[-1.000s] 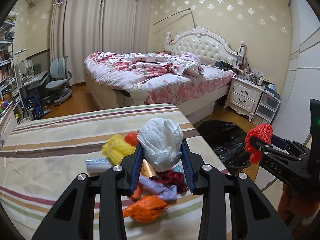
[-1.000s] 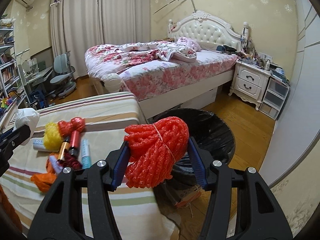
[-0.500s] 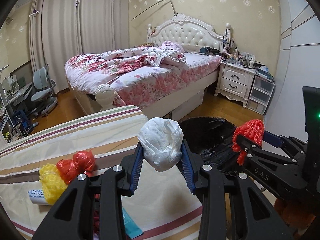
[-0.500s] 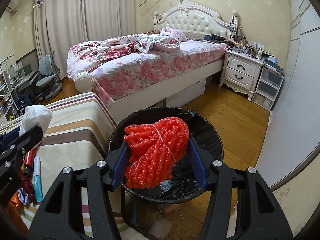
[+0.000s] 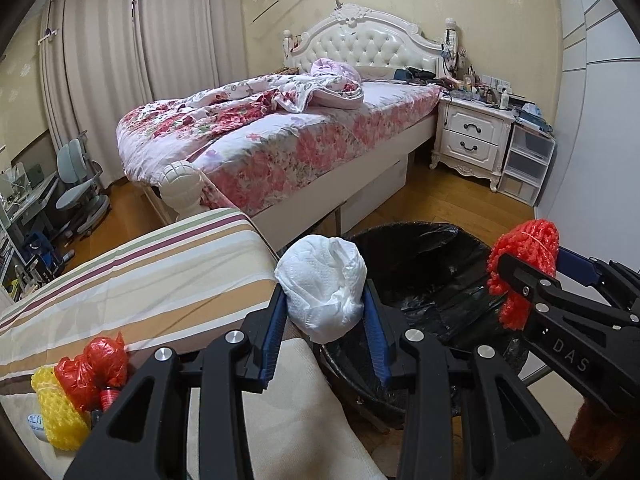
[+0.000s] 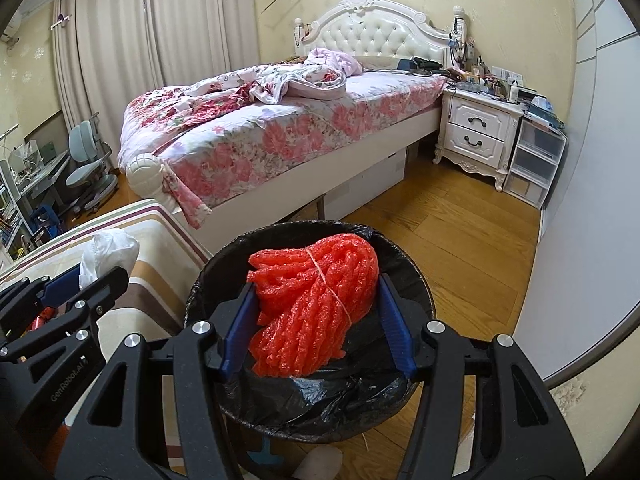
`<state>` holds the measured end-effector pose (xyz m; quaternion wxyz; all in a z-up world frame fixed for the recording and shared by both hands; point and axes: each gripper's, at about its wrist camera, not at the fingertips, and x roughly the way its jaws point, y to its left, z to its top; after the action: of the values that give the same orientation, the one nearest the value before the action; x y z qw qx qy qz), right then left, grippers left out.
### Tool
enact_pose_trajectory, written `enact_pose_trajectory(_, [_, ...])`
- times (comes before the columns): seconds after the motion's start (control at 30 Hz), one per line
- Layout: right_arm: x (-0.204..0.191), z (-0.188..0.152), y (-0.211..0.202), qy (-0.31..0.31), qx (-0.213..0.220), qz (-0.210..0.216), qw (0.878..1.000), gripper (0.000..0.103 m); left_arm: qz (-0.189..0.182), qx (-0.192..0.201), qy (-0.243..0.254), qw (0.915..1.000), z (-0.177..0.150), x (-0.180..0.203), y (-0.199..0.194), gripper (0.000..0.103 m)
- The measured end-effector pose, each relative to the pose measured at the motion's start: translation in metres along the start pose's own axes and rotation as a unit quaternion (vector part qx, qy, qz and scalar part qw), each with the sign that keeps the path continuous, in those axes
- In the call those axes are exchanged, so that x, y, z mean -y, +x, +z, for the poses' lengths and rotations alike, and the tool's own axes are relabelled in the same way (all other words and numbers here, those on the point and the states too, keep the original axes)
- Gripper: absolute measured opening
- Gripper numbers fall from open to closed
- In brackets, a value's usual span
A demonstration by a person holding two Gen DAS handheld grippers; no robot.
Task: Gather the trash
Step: 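Carry both held bags over the black bin and open both tools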
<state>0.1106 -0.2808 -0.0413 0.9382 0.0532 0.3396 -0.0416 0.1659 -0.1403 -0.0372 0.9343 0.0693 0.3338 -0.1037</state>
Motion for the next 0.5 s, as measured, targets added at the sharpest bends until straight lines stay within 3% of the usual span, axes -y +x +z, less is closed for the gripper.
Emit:
enact_pose_trajectory(0.07, [0.001,0.002,0.004,0.001,-0.002,-0.001,1.000,0.058,0.000,-0.005,0.003,1.0000,0.000,0.002,0.004,0.038])
enact_pose_trajectory(0.17, [0.004,0.004,0.007,0.004,0.000,-0.004,1.000,0.068,0.002,-0.006,0.006,1.0000,0.001,0.006,0.009,0.045])
enact_pose_trajectory(0.23, [0.006,0.004,0.008,0.007,0.001,-0.008,1.000,0.074,0.004,-0.005,0.011,0.9999,0.000,0.008,0.010,0.063])
enact_pose_trajectory(0.3, [0.008,0.005,0.007,0.011,0.004,-0.012,1.000,0.077,0.004,0.002,0.012,0.9999,-0.001,0.009,0.008,0.072])
enact_pose_trajectory(0.5, [0.012,0.004,0.002,0.017,0.002,-0.030,0.999,0.078,0.007,-0.001,0.006,1.0000,-0.001,0.006,0.003,0.075])
